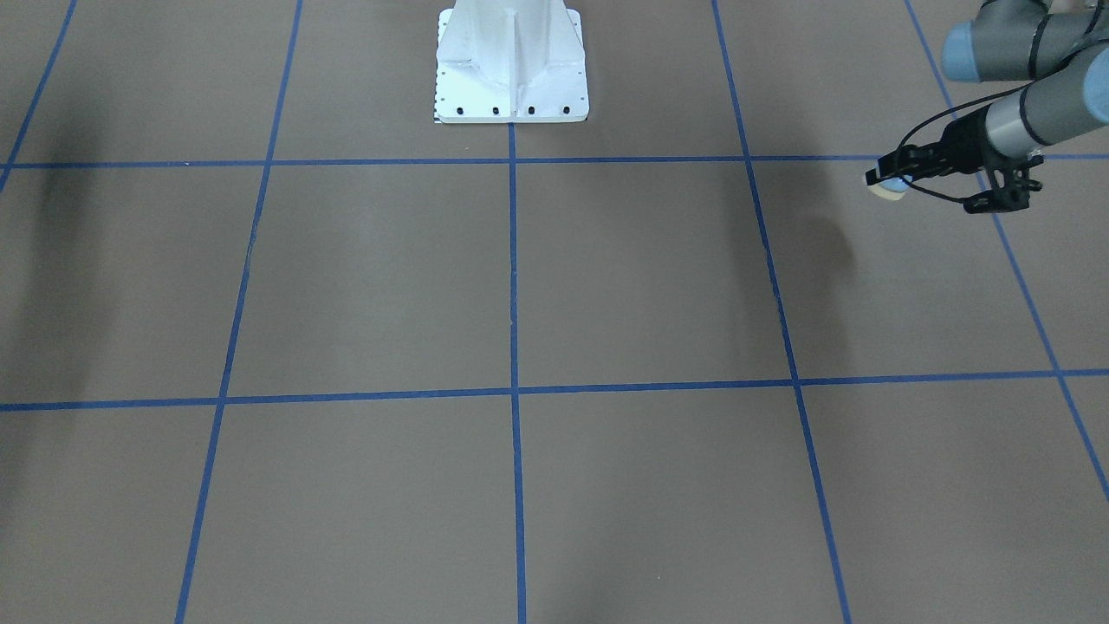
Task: Place and press bell with both arms
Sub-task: 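Carry the held bell with the left gripper toward the table centre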
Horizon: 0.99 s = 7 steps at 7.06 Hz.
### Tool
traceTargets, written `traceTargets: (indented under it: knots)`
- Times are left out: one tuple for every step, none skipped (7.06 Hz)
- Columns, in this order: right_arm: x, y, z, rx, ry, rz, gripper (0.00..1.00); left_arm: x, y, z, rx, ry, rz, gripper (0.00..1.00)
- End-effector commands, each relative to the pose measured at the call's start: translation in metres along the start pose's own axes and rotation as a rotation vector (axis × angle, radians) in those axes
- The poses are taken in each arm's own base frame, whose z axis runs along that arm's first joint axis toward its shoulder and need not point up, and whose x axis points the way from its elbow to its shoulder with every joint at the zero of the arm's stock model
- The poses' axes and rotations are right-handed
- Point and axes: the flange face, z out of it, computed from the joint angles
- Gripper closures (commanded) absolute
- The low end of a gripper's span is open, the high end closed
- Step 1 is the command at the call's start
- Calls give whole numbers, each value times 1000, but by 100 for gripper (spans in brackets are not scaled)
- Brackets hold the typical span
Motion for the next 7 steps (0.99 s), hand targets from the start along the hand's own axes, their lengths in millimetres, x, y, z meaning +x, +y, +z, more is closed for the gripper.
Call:
traceTargets:
  knots:
    - [-4,-5,4,-7,-3,3,0,231,-46,-2,-49,-25,-30,90]
    - [-5,-8,4,-4,2,-4,0,333,-63,16,-83,-33,6,90]
    - [-4,-9,5,-5,6,-2,0,391,-67,26,-100,-28,41,90]
    - [-6,-15,5,0,8,-8,0,413,-68,29,-75,-44,58,90]
    - [-6,-16,5,0,8,-8,0,436,-70,53,-50,-90,70,90]
    - [-7,-16,5,1,7,-7,0,489,-85,80,-64,-134,54,90]
    - [-7,-16,5,1,5,6,0,524,-93,115,-53,-199,55,89]
